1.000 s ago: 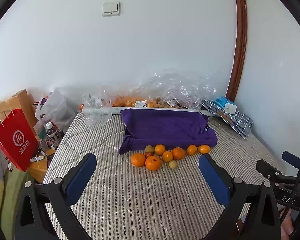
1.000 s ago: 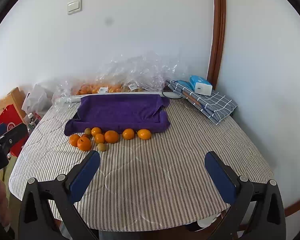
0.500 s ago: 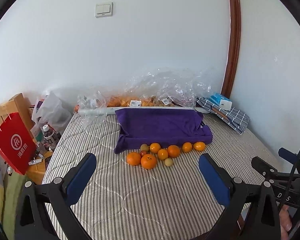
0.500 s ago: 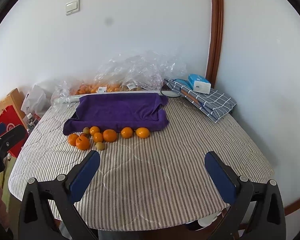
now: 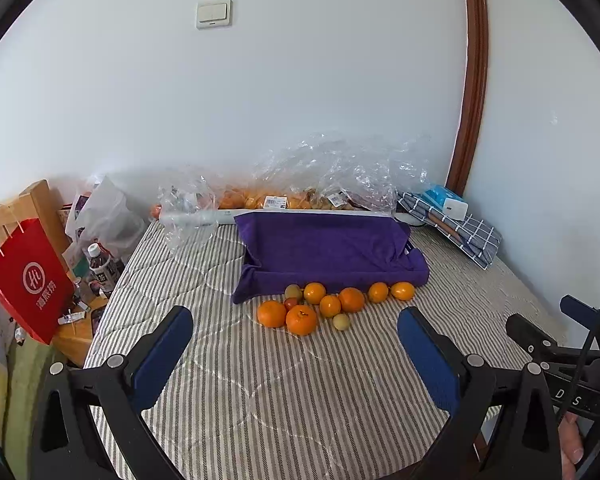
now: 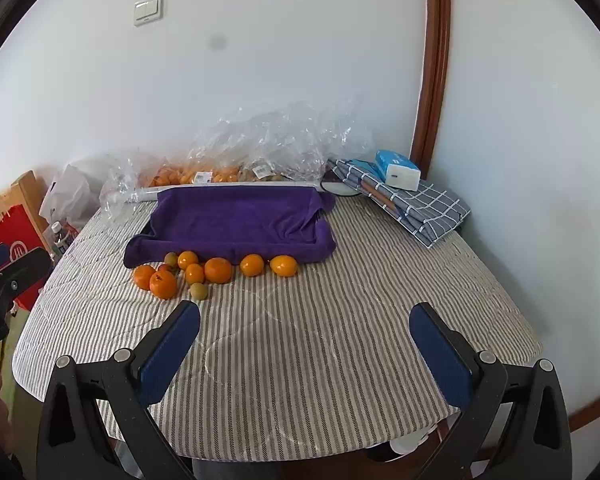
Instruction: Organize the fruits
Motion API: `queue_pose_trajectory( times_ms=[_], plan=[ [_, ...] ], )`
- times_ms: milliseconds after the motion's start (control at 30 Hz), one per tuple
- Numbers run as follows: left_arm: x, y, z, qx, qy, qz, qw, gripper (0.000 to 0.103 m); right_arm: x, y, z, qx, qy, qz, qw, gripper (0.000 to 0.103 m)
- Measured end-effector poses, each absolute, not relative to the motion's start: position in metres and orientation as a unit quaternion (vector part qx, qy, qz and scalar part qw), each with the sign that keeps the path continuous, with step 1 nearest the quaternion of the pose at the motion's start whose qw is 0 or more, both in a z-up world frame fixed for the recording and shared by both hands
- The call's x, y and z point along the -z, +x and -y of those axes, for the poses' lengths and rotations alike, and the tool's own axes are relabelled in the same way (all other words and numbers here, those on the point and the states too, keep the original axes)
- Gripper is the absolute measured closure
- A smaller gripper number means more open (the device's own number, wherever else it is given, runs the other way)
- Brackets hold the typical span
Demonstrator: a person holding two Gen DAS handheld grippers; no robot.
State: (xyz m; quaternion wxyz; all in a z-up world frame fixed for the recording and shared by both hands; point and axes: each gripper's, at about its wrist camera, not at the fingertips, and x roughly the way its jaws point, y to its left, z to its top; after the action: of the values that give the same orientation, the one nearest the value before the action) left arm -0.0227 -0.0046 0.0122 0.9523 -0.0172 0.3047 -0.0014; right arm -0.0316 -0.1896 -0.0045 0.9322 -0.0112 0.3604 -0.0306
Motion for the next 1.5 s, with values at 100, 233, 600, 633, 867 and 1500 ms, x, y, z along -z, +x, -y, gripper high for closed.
queue_pose_trajectory(
  times_ms=[100, 233, 600, 633, 867, 1500],
  plan=[
    [-0.013, -0.022, 0.000, 0.000, -0.024, -0.306, 0.952, 0.000, 0.003, -0.032, 0.190, 0.031, -0.009, -0.356, 0.934, 0.000],
    [-0.012, -0.020, -0.006, 0.002, -0.037, -0.310, 0.950, 0.000, 0.003, -0.031, 0.188, 0.034, -0.009, -0.359, 0.933, 0.000],
    [-0.007, -0.018, -0.008, 0.005, -0.045, -0.315, 0.948, 0.000, 0.003, -0.034, 0.189, 0.032, -0.009, -0.342, 0.939, 0.000],
    [-0.007, -0.018, -0.008, 0.005, -0.044, -0.314, 0.948, 0.000, 0.003, -0.035, 0.190, 0.030, -0.003, -0.339, 0.940, 0.000],
    [-0.007, -0.019, -0.007, 0.007, -0.043, -0.313, 0.949, 0.000, 0.000, -0.036, 0.192, 0.024, 0.002, -0.325, 0.945, 0.000],
    [-0.003, -0.004, -0.015, -0.005, -0.047, -0.314, 0.948, 0.000, 0.009, -0.019, 0.185, -0.011, -0.002, -0.333, 0.943, 0.000]
  ],
)
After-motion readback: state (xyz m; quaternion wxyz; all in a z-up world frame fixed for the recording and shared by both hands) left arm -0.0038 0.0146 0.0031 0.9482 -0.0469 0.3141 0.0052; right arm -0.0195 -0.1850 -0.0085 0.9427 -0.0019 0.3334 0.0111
